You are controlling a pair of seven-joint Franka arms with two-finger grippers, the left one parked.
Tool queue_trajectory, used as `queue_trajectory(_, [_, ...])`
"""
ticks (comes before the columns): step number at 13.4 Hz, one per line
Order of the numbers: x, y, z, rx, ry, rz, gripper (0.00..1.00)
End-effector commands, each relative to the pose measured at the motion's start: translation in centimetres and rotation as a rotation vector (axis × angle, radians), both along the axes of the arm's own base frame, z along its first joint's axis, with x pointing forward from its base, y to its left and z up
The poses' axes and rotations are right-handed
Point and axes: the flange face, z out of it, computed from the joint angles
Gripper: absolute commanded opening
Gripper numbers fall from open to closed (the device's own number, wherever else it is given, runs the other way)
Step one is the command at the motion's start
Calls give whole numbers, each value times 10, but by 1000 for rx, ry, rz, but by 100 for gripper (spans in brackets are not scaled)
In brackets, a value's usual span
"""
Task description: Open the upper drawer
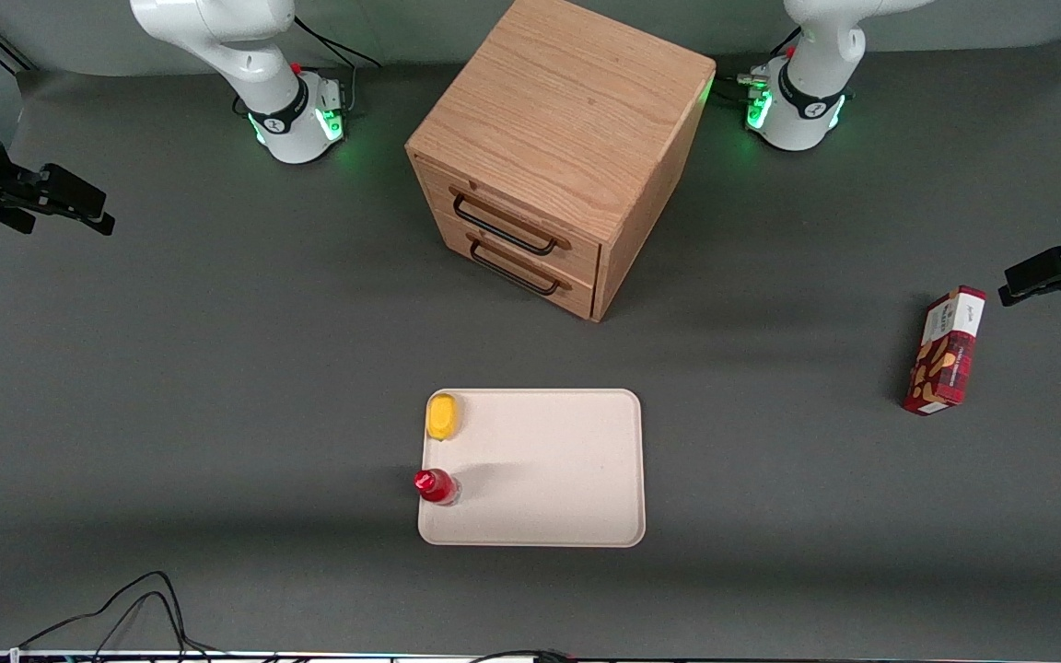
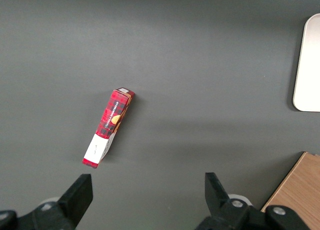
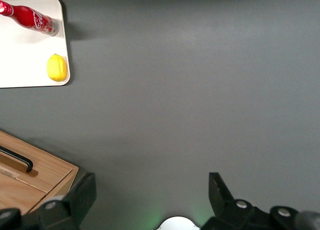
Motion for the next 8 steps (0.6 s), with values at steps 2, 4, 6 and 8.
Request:
queue_trajectory(2, [0, -2, 3, -20, 24, -23, 100])
queue_trajectory(4, [8, -2, 2, -17, 23, -23, 100])
queue_trajectory(6, [9, 3, 7, -6, 12, -2, 100])
queue_trajectory(8, [6, 19, 9, 42, 22, 59, 100])
